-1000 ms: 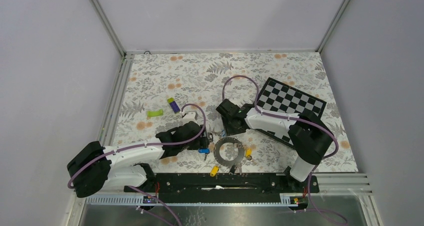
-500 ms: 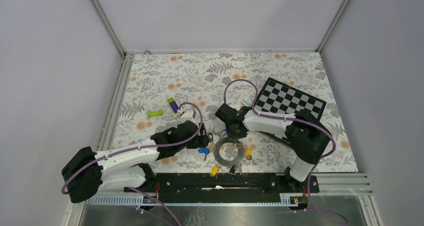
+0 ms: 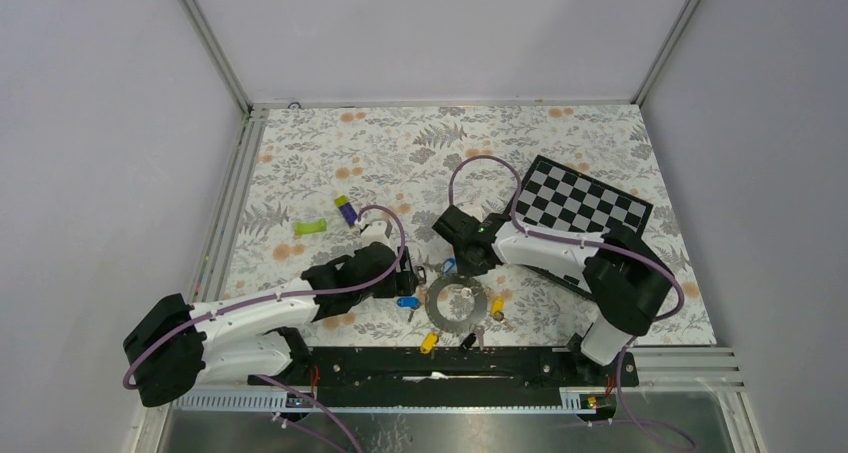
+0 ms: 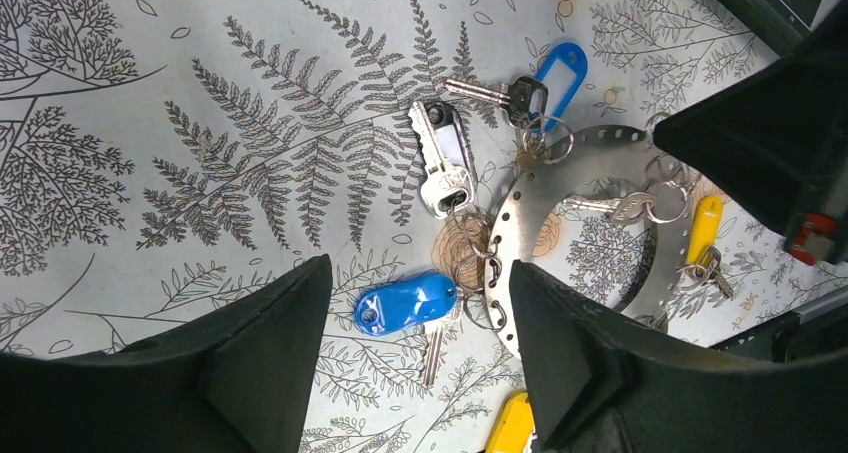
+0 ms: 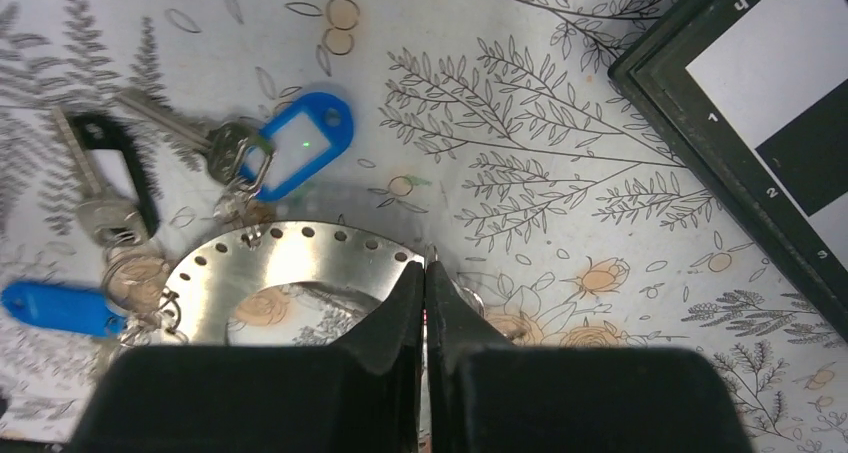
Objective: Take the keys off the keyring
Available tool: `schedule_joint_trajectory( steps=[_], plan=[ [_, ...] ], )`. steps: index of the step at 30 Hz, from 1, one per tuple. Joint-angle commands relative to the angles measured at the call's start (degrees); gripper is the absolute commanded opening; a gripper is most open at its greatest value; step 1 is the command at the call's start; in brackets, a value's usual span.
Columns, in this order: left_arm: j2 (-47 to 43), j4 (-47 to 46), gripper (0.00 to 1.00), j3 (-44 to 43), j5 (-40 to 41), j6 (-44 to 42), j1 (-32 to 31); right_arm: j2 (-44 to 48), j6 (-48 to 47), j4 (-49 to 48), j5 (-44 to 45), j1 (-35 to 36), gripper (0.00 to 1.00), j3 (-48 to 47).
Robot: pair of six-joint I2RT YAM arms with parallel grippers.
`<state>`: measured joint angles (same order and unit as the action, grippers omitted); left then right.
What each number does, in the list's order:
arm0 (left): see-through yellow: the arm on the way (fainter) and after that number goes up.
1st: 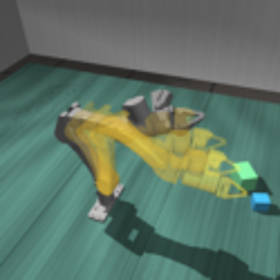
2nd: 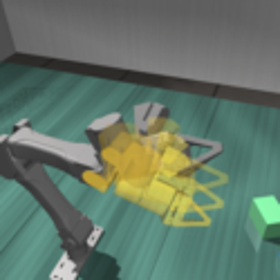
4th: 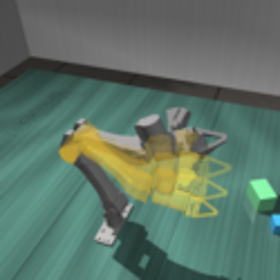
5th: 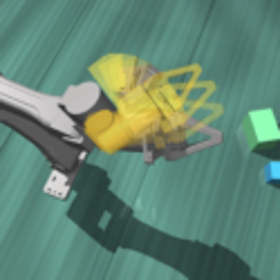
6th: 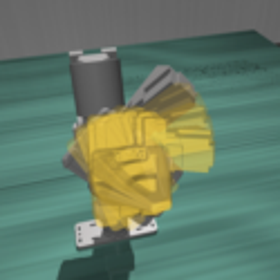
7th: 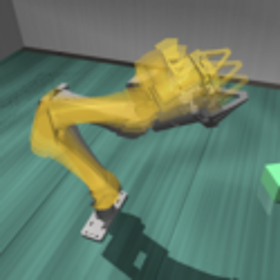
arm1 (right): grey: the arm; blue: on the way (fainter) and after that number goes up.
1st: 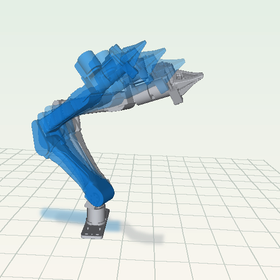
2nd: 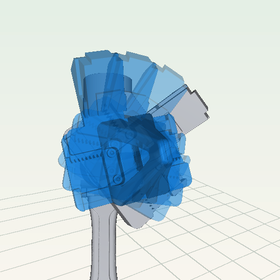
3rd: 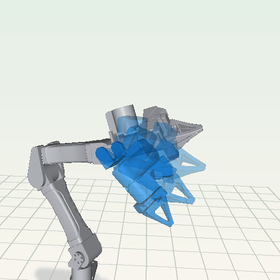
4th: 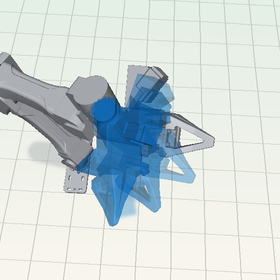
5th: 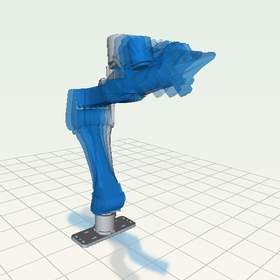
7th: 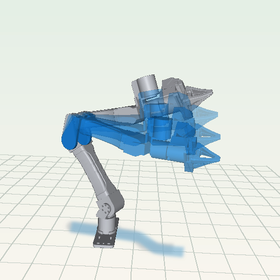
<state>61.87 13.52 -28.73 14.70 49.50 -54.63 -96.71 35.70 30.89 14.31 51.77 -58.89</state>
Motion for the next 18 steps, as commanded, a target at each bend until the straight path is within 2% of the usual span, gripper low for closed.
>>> schedule_joint_trajectory(
  steps=[1, 5, 9, 18],
  plan=[
    [-1.29, -1.04, 0.71, -0.18, 1.42, -0.46, 0.18, 5.63, -2.22, -1.70, 0.06, 1.32, 0.00, -0.57],
    [-1.30, -1.07, 0.71, -0.18, 1.77, -0.36, 0.16, 8.12, -2.73, -3.52, -2.27, 1.95, 0.00, -0.83],
    [-1.06, -0.84, 0.71, -0.48, 1.68, -0.32, 0.22, 6.86, -2.10, -3.01, -2.43, 1.91, 0.00, -0.98],
    [-2.58, 0.22, 0.71, -1.57, 1.93, -1.98, 0.18, -0.16, -1.87, -2.42, 8.51, 1.98, 0.00, -1.20]
  ],
)
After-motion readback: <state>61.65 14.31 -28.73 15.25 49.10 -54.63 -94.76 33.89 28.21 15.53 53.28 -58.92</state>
